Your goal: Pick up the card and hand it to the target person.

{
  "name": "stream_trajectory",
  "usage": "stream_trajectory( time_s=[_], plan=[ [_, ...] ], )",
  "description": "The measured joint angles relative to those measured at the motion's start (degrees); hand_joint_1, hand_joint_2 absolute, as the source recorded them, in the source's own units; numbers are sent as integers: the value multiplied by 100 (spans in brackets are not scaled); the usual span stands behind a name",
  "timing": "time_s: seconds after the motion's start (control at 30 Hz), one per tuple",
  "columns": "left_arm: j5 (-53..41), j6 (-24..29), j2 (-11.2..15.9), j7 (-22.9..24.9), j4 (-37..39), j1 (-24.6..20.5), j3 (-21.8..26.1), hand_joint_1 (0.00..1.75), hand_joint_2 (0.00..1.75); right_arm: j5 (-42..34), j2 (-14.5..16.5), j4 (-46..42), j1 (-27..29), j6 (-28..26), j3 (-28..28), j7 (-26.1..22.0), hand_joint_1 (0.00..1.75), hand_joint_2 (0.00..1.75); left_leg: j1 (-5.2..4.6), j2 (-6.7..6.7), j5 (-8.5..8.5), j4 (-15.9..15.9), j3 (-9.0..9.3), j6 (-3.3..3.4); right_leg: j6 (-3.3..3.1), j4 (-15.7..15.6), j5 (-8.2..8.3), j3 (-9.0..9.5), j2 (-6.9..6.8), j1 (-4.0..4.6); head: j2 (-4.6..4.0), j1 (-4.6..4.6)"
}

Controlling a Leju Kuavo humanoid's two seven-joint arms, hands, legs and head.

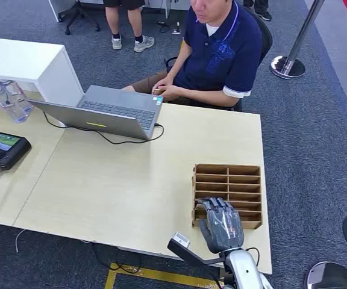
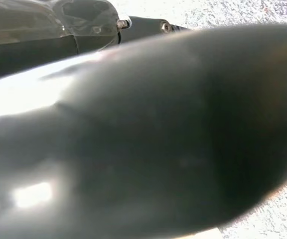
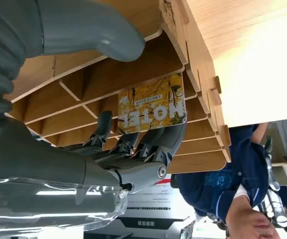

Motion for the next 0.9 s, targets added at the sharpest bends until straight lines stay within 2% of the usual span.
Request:
stream_trajectory(
  time_s=[0.9],
  plan=[
    [-3,-5,0,-72,0,1,-7,0,0,-96,130,121,-37,22,-168,-71,101,175,1,0,0,0,-1,0,0,0,-2,-1,0,1,0,0]
  ],
)
